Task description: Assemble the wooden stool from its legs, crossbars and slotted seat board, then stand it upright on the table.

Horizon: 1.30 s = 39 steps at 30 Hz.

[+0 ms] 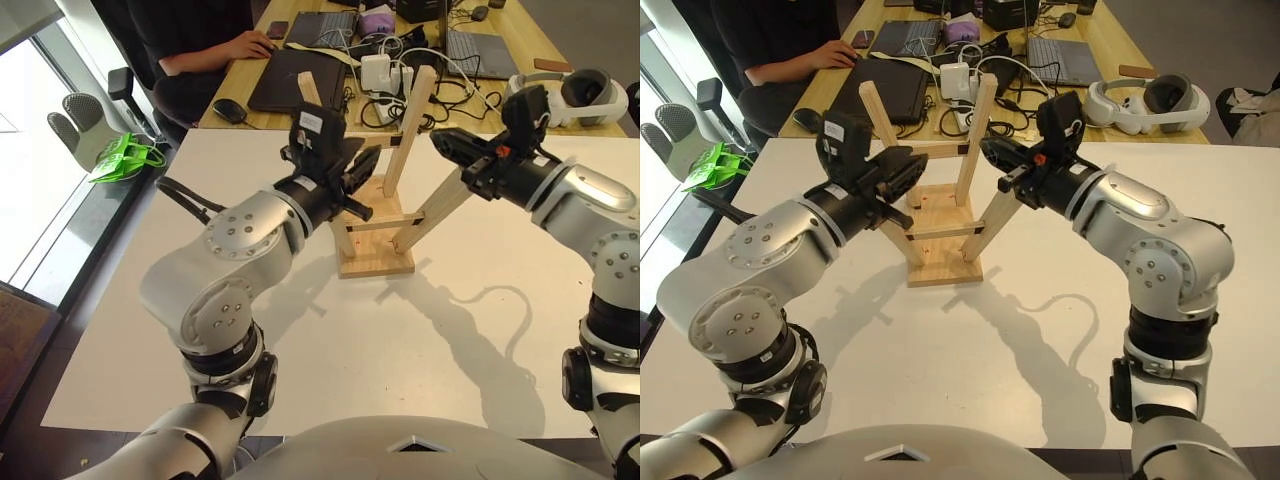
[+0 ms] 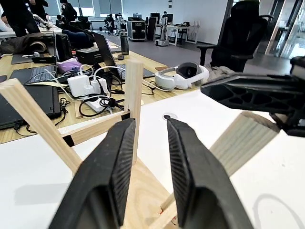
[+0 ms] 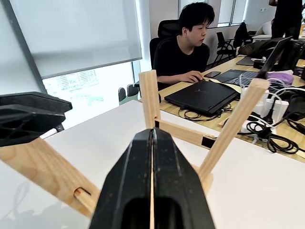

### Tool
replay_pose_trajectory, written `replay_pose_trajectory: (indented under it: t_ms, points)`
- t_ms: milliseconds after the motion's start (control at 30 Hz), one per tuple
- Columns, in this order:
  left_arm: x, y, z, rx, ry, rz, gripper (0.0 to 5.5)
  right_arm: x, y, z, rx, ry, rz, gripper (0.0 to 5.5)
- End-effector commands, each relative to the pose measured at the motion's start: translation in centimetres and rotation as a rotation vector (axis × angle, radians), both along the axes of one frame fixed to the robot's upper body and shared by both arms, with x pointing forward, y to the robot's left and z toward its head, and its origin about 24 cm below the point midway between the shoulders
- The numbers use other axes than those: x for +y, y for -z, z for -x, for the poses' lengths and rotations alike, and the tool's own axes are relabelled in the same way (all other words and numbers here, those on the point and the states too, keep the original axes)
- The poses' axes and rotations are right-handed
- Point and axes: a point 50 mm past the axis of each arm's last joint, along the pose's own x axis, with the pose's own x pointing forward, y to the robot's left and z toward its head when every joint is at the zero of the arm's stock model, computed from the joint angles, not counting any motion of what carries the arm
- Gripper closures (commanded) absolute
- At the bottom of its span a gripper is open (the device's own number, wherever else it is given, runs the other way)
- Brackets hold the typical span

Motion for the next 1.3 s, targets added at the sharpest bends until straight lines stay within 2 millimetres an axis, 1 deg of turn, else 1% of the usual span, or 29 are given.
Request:
replay_pose_trajectory:
  t_ms: [33, 67, 100, 200, 233, 267, 333, 367, 433, 500, 567, 633, 667, 700, 733, 800, 867, 1000, 1067, 1100, 1167, 1233, 1300]
  points:
    - [1.1, -2.1, -0.6, -0.080, -0.094, 0.162, 4.35, -0.6, -2.5, -1.6, -0.082, 0.082, -0.236, 5.29]
    - [1.4, -2.6, -0.7, -0.105, -0.117, 0.197, 4.35, -0.5, -3.5, -1.4, -0.130, 0.066, -0.283, 5.01]
    - [1.9, -2.8, -0.7, -0.120, -0.149, 0.230, 4.35, -0.1, -4.4, -0.9, -0.175, 0.035, -0.301, 4.91]
    - [3.5, -2.9, -0.7, -0.138, -0.253, 0.296, 4.35, 2.3, -6.0, 1.7, -0.252, -0.171, -0.296, 4.23]
    - [3.9, -2.8, -0.7, -0.142, -0.279, 0.308, 4.35, 3.1, -6.2, 2.7, -0.253, -0.250, -0.288, 4.17]
    - [4.2, -2.8, -0.7, -0.147, -0.298, 0.315, 4.35, 3.6, -6.1, 3.5, -0.251, -0.312, -0.278, 3.95]
    - [4.9, -2.7, -0.7, -0.150, -0.342, 0.324, 4.35, 4.0, -5.4, 5.0, -0.219, -0.421, -0.224, 3.95]
    - [5.3, -2.5, -0.8, -0.146, -0.370, 0.330, 4.35, 3.8, -4.7, 5.5, -0.189, -0.450, -0.180, 3.95]
    - [6.0, -1.9, -0.8, -0.133, -0.425, 0.338, 4.35, 2.8, -2.4, 5.5, -0.117, -0.418, -0.008, 3.95]
    - [6.4, -1.5, -0.8, -0.121, -0.457, 0.341, 4.35, 1.1, -0.4, 4.4, -0.060, -0.302, 0.128, 3.95]
    - [6.6, -1.1, -0.8, -0.113, -0.472, 0.338, 4.35, -0.6, 0.9, 3.3, -0.036, -0.196, 0.218, 3.95]
    - [6.7, -0.8, -0.8, -0.101, -0.487, 0.341, 4.35, -3.4, 2.4, 1.2, -0.052, 0.044, 0.402, 3.95]
    - [6.6, -0.6, -0.8, -0.095, -0.489, 0.343, 4.35, -4.8, 2.7, 0.3, -0.093, 0.155, 0.487, 3.95]
    - [6.5, -0.4, -0.8, -0.090, -0.487, 0.342, 4.35, -5.5, 2.4, -0.3, -0.131, 0.224, 0.480, 3.95]
    - [6.4, -0.3, -0.8, -0.086, -0.486, 0.341, 4.35, -5.4, 1.9, -0.5, -0.170, 0.239, 0.443, 3.76]
    - [6.3, -0.2, -0.8, -0.083, -0.488, 0.338, 4.35, -4.3, 0.6, -0.2, -0.232, 0.166, 0.289, 3.40]
    - [6.3, -0.2, -0.8, -0.082, -0.491, 0.335, 4.35, -4.1, -0.6, -0.1, -0.257, 0.110, 0.167, 2.98]
    - [6.3, -0.1, -0.7, -0.084, -0.498, 0.333, 4.35, -6.5, -3.4, -1.2, -0.314, 0.162, 0.027, 2.31]
    - [6.3, -0.1, -0.6, -0.088, -0.504, 0.337, 4.35, -6.9, -4.7, -1.1, -0.319, 0.092, -0.055, 1.95]
    - [6.2, -0.1, -0.6, -0.090, -0.506, 0.339, 4.35, -6.7, -4.9, -0.8, -0.298, 0.022, -0.082, 1.76]
    - [6.1, -0.2, -0.5, -0.093, -0.506, 0.345, 4.35, -5.9, -4.0, 0.7, -0.236, -0.115, -0.052, 1.47]
    - [6.1, -0.1, -0.5, -0.093, -0.508, 0.348, 4.35, -5.8, -3.1, 1.8, -0.184, -0.171, -0.025, 1.42]
    - [6.2, -0.1, -0.3, -0.093, -0.519, 0.351, 4.35, -6.0, -2.6, 2.6, -0.148, -0.202, -0.013, 1.42]
